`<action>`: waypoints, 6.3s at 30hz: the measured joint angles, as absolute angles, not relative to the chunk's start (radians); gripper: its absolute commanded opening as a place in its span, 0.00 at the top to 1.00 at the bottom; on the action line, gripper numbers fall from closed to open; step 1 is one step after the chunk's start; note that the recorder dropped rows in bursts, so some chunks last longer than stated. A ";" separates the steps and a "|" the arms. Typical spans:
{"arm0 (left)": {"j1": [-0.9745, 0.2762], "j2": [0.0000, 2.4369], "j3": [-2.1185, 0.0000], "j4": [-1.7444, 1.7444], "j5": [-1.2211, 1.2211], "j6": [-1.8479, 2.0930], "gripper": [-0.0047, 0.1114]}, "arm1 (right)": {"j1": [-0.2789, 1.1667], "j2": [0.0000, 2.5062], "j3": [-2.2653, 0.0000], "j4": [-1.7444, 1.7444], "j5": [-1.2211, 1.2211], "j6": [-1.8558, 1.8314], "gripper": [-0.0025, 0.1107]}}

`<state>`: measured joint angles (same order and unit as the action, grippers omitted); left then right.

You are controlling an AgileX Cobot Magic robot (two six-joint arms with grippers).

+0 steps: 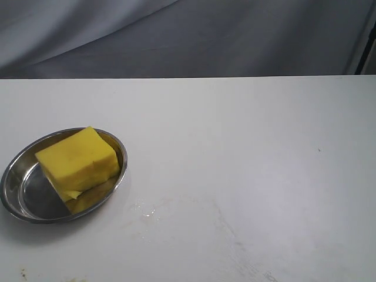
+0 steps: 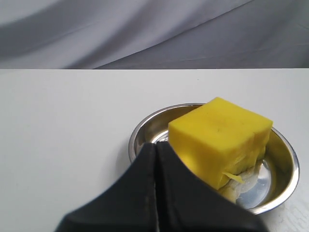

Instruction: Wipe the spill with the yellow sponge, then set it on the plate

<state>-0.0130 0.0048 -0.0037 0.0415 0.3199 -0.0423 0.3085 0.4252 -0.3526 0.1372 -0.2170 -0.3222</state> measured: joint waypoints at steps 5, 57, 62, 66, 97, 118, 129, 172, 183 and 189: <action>-0.013 0.005 -0.004 0.042 0.320 -0.042 0.96 | 0.187 0.370 -0.353 0.137 -0.013 -0.342 0.98; -0.013 0.005 -0.004 0.042 0.320 -0.042 0.96 | -0.190 0.102 -0.107 0.137 0.033 -0.326 0.98; -0.013 0.005 -0.004 0.042 0.320 -0.042 0.96 | -0.190 0.102 -0.107 0.115 0.033 -0.258 0.98; -0.013 0.005 -0.004 0.042 0.320 -0.042 0.96 | -0.190 0.083 -0.102 -0.020 0.037 -0.129 0.98; -0.013 0.005 -0.004 0.042 0.320 -0.042 0.96 | -0.190 0.043 -0.002 -0.068 0.291 -0.022 0.98; -0.013 0.005 -0.004 0.042 0.320 -0.042 0.96 | -0.118 0.043 -0.002 -0.049 0.313 -0.022 0.98; -0.013 0.005 -0.004 0.042 0.320 -0.042 0.96 | -0.130 0.043 -0.002 -0.041 0.313 -0.022 0.98; -0.013 0.005 -0.004 0.042 0.320 -0.042 0.96 | 0.036 0.043 -0.002 -0.037 0.313 -0.022 0.98; -0.013 0.005 -0.004 0.042 0.320 -0.042 0.96 | 0.058 0.043 -0.002 -0.037 0.313 -0.022 0.98; -0.013 0.005 -0.004 0.042 0.320 -0.042 0.96 | 0.058 0.043 -0.002 -0.037 0.313 -0.022 0.98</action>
